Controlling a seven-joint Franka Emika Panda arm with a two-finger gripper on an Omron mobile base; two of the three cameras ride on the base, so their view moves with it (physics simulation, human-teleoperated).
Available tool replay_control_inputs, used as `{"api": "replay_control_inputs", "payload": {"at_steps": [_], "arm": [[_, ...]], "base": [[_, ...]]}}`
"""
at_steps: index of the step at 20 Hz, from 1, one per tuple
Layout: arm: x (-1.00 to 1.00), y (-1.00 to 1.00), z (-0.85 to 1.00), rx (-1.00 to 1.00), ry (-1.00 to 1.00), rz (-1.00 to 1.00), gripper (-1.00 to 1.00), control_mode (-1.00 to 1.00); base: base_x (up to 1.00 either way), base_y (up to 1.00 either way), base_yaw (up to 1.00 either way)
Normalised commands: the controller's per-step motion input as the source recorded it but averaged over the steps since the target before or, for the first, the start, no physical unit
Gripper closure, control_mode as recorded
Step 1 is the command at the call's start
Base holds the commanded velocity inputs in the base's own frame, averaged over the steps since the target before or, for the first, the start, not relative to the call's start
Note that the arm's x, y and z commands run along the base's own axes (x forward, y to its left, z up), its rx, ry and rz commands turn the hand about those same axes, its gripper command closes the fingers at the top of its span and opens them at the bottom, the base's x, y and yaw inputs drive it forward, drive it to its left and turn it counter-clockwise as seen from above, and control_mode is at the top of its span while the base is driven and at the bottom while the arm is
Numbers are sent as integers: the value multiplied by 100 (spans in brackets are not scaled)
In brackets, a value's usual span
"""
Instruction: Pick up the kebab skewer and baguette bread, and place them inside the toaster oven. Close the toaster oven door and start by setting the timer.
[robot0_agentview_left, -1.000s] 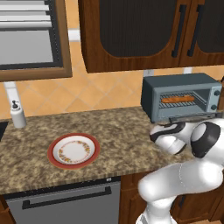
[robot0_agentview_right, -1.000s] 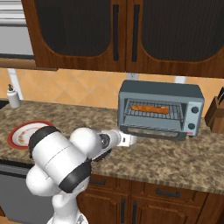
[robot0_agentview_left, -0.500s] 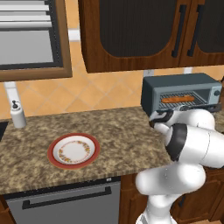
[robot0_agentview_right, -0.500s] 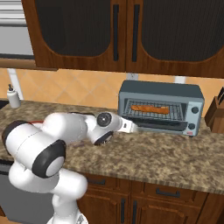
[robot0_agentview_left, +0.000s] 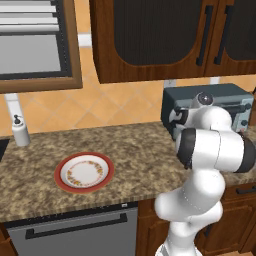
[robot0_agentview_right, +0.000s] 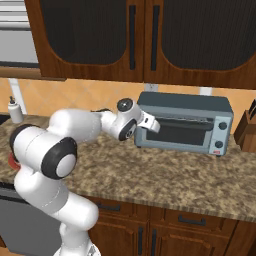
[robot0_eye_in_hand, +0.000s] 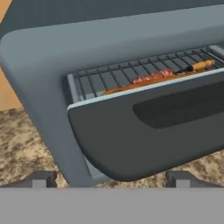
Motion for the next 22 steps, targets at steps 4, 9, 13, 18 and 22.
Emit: {"api": "replay_control_inputs", "payload": {"at_steps": [4, 9, 13, 18, 22], "arm": [[12, -26, -18, 0, 4, 0, -100, -100], [22, -26, -44, 0, 11, 0, -100, -100], [45, -22, -43, 0, 10, 1, -100, -100], [25, -20, -63, 0, 9, 2, -100, -100], [3, -20, -50, 0, 2, 3, -100, -100]], "base": [[0, 0, 0], [0, 0, 0], [0, 0, 0], [0, 0, 0], [0, 0, 0]]}}
